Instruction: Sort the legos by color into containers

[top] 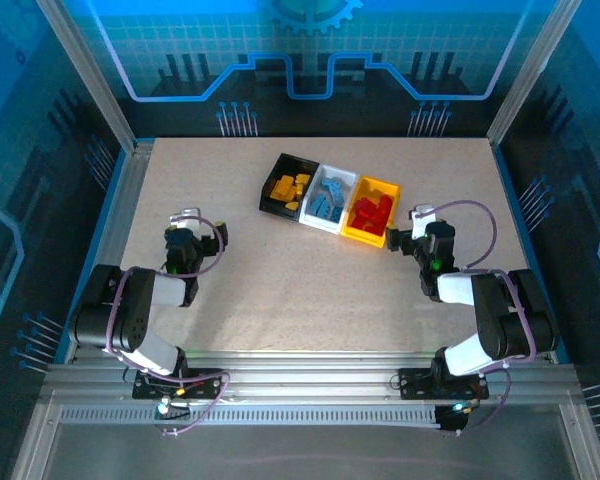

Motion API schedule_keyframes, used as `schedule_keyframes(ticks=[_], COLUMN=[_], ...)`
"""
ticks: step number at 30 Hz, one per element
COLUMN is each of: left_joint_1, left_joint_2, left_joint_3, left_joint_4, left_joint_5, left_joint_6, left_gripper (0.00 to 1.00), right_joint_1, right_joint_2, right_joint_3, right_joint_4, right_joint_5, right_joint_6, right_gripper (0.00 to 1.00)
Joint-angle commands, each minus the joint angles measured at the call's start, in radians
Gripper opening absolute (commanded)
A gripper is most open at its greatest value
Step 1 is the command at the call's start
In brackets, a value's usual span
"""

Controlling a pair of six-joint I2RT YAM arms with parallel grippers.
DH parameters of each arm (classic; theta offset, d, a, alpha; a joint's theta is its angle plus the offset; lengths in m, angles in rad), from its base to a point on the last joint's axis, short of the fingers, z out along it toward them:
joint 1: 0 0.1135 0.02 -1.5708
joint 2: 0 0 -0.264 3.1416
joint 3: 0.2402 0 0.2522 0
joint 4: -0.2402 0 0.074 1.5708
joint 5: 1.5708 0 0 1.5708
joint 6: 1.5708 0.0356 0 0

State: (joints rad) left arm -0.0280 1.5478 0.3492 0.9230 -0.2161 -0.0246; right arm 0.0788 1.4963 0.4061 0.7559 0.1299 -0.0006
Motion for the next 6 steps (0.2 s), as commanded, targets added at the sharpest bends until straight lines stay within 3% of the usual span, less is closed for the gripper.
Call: schedule_keyframes(ticks=[1, 6], left_joint_1=[0.005, 0.006], left_joint_2=[0.004, 0.003], left_joint_3=[0.013, 0.013], left_joint_4=[0.034, 0.035], left_joint_5=[-0.013, -0.014], left_joint_6=[-0.003, -0.003], left_gripper=[0.99, 0.99], right_joint_1=[-0.015, -0.007], right_joint_2=[0.010, 0.010], right_joint_3=[0.020, 0.019], right_joint_4=[0.010, 0.014], right_joint_5=[-0.026, -0.026], right_joint_6=[0.005, -0.005], right_gripper=[1.00, 1.00])
